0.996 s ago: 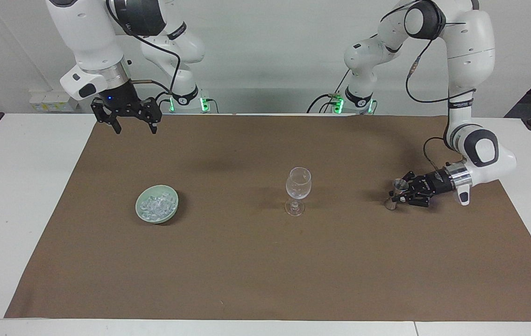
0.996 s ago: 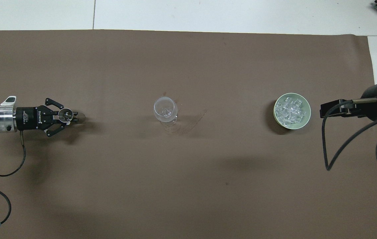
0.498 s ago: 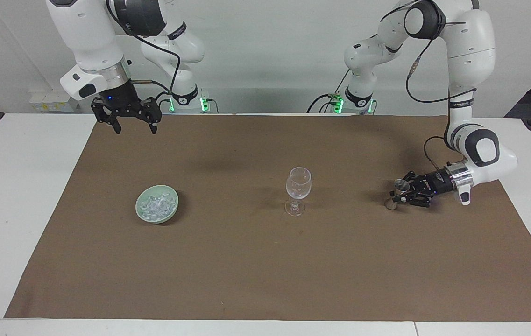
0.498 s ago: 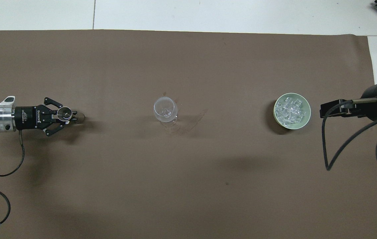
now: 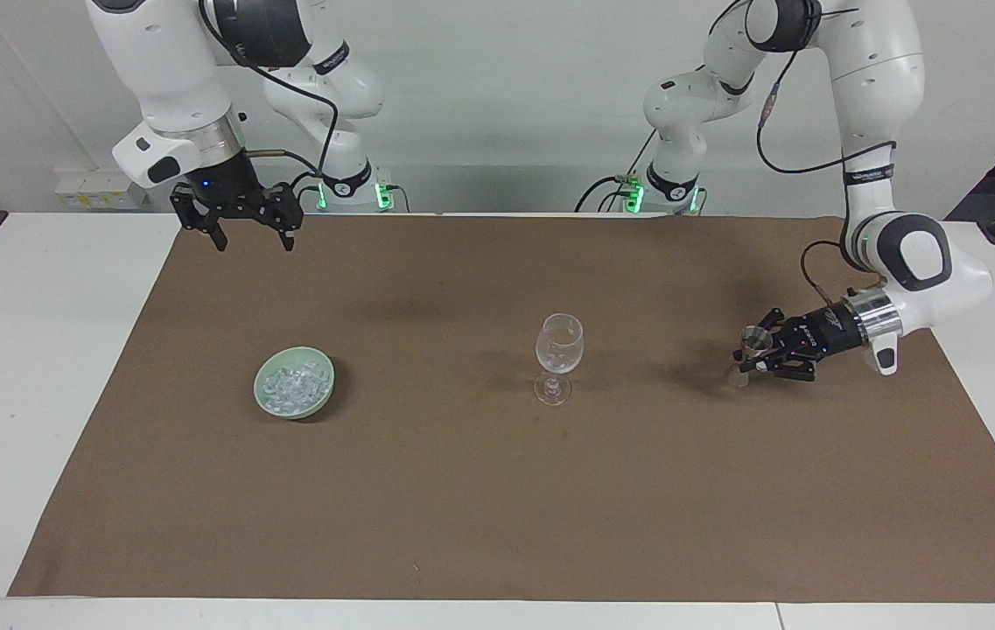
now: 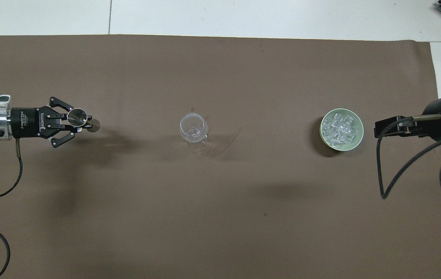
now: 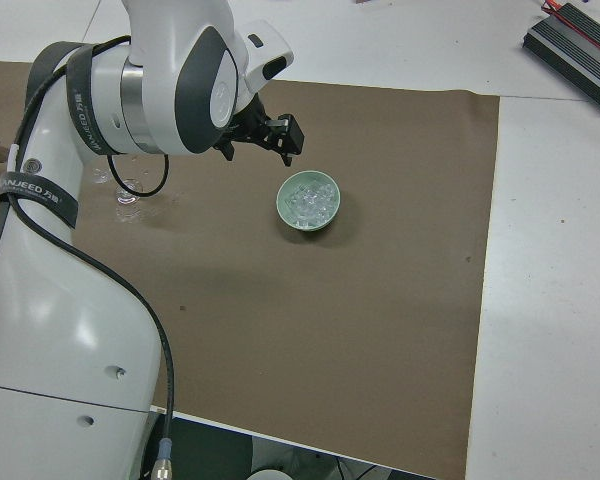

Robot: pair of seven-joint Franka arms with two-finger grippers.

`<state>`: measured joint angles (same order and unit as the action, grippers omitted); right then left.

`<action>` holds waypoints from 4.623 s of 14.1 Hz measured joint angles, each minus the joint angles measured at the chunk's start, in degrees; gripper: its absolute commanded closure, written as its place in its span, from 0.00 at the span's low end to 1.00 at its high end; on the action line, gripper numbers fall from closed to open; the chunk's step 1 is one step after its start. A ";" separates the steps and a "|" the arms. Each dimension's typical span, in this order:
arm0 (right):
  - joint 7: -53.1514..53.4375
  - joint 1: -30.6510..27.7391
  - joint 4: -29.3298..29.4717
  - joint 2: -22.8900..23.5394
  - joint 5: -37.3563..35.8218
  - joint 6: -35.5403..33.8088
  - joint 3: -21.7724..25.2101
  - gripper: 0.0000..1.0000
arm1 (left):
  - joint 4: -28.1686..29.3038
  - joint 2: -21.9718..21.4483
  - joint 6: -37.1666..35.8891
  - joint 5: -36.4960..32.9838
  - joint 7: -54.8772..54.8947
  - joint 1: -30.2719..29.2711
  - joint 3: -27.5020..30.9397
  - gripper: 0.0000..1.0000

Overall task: Pour wine and add ice with both arms
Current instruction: 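Lift the bottle with the left gripper and carry it toward the glass, then tilt the bottle over the clear glass with the left gripper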

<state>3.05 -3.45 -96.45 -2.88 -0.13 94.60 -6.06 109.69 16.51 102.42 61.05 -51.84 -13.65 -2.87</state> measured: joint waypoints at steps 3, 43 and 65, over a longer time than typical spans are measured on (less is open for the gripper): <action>0.00 0.00 0.00 0.00 0.00 0.00 0.00 0.00 | -0.07 -3.13 1.41 -0.82 -6.30 3.55 -0.02 1.00; 0.00 0.00 0.00 0.00 0.00 0.00 0.00 0.00 | -6.79 -6.96 23.70 -41.27 -35.60 34.76 -0.36 1.00; 0.00 0.00 0.00 0.00 0.00 0.00 0.00 0.00 | -6.79 -6.96 26.48 -58.15 -37.54 38.12 -0.41 1.00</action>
<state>3.05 -3.45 -96.46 -2.88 -0.13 94.60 -6.06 102.91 9.56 128.89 2.90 -89.38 24.47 -3.28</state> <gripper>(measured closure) 0.000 0.793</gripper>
